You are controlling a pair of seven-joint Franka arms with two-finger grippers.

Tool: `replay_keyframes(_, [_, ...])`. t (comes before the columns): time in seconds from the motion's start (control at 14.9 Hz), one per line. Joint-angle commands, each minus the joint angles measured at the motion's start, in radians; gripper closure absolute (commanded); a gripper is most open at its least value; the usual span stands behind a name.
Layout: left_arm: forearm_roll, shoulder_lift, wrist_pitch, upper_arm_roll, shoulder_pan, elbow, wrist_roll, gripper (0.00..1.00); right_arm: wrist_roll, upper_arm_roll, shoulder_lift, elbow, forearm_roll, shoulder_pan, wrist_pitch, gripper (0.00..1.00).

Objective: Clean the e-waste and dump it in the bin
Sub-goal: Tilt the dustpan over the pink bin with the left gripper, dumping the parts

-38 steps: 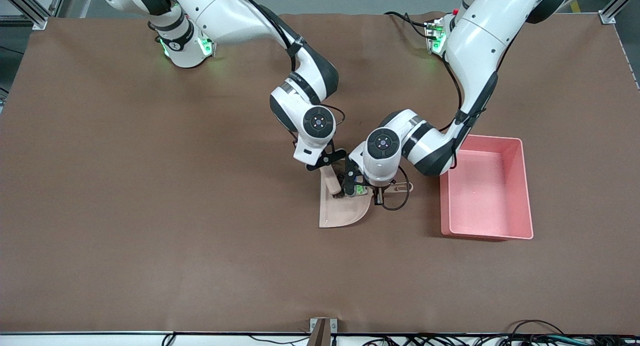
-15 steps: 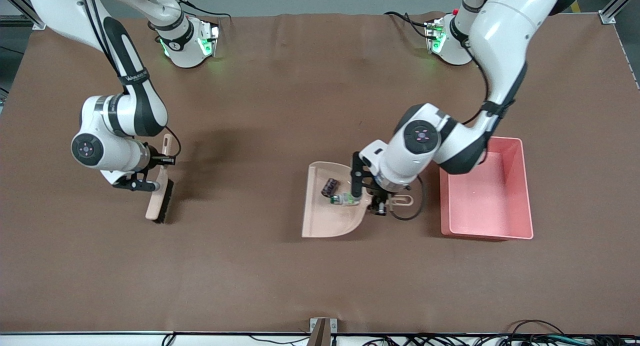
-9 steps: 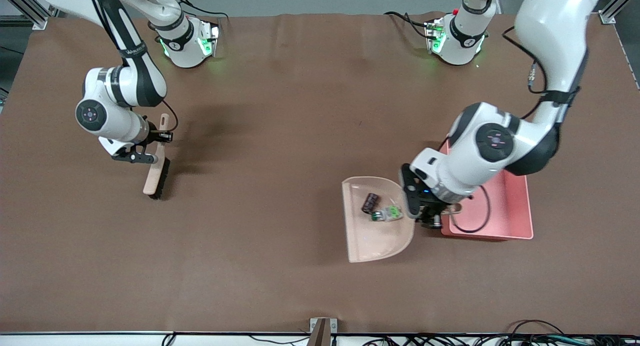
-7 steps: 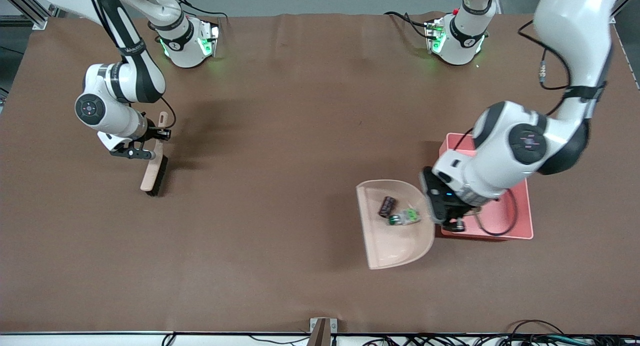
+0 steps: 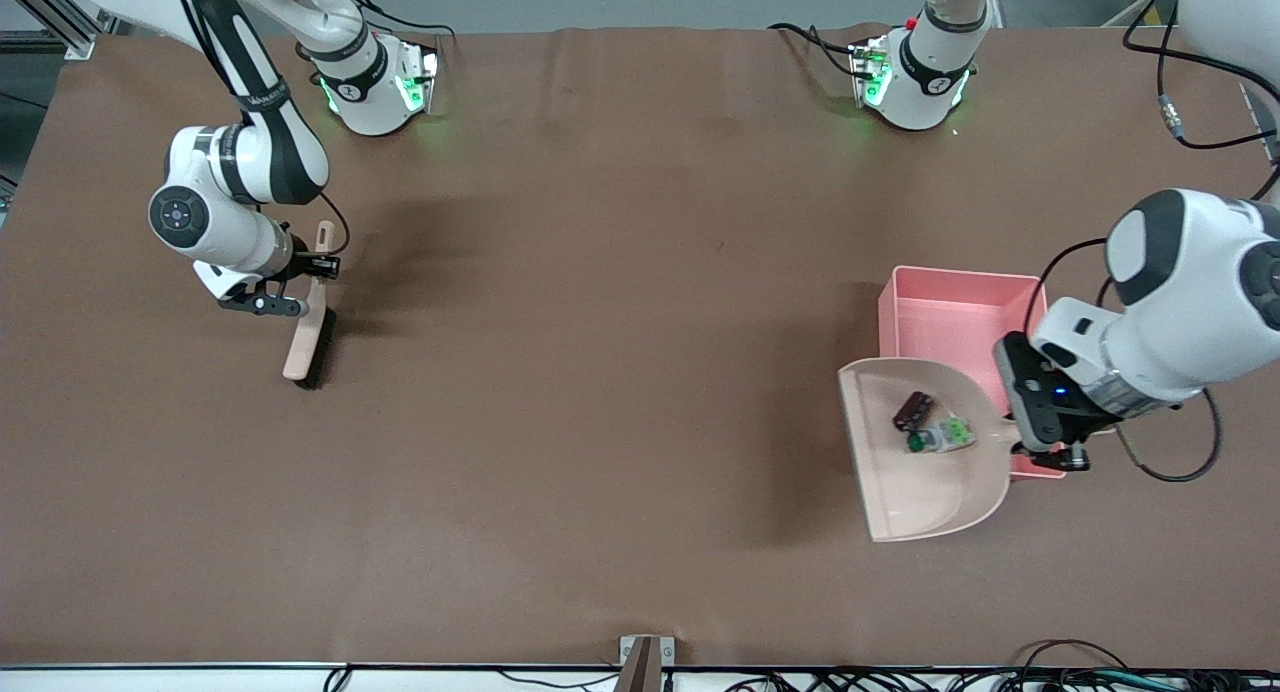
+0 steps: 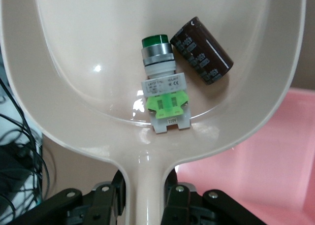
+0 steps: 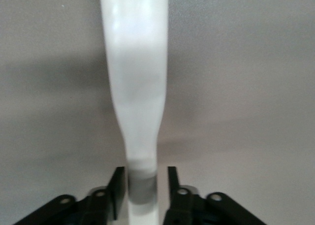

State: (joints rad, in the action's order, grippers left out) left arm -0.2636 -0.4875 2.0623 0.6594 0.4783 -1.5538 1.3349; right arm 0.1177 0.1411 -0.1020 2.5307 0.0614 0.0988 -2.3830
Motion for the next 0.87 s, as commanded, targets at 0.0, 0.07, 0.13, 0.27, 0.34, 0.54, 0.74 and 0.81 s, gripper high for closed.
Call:
replay_keyframes(0.0, [0.014,0.049,-0.065,0.002,0.046,-0.017,0.107,1.0,-0.006,-0.014,0.027,0.02,0.023,-0.03,-0.008,0.39])
replay_keyframes(0.07, [0.012,0.068,-0.1,-0.026,0.046,-0.02,0.139,1.0,-0.006,-0.014,0.025,0.019,0.023,-0.031,-0.008,0.32])
replay_keyframes(0.13, [0.009,0.096,-0.14,-0.055,0.046,-0.029,0.159,1.0,-0.004,-0.015,0.025,0.01,0.023,-0.037,-0.011,0.16])
replay_keyframes(0.27, [0.007,0.116,-0.16,-0.111,0.046,-0.041,0.235,1.0,-0.004,-0.017,0.025,-0.03,0.02,-0.041,-0.007,0.0])
replay_keyframes(0.34, [0.0,0.13,-0.16,-0.138,0.045,-0.052,0.269,1.0,-0.003,-0.017,0.024,-0.064,0.015,-0.039,-0.004,0.0])
replay_keyframes(0.54, [-0.197,0.153,-0.16,-0.156,0.043,-0.097,0.268,1.0,-0.006,-0.017,0.024,-0.221,0.014,-0.037,0.068,0.0])
replay_keyframes(0.74, [-0.319,0.153,-0.157,-0.156,0.039,-0.138,0.264,1.0,0.0,-0.02,0.021,-0.488,0.006,-0.025,0.316,0.0])
replay_keyframes(0.81, [-0.347,0.153,-0.154,-0.156,0.039,-0.155,0.251,1.0,-0.001,-0.02,0.021,-0.568,0.006,-0.025,0.381,0.0])
